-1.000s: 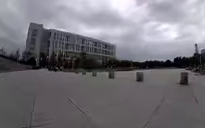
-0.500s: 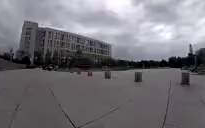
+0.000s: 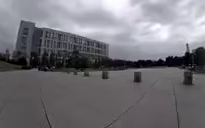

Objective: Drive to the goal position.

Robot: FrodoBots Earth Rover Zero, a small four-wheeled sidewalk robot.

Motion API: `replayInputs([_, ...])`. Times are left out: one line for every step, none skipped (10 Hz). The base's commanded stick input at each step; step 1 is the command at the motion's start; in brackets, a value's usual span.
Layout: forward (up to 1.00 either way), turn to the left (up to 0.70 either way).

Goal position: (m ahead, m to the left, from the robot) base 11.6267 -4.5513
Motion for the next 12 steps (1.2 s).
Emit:
replayInputs([0.7, 0.0])
replayInputs([0.7, 0.0])
replayInputs([0.7, 0.0])
replayInputs([0.7, 0.0])
replayInputs([0.7, -0.04])
replayInputs([0.7, -0.35])
replayInputs([0.7, -0.35])
replayInputs([0.7, -0.35])
replayInputs([0.7, -0.22])
replayInputs([0.7, 0.0])
replayInputs([0.7, 0.0])
replayInputs([0.7, 0.0])
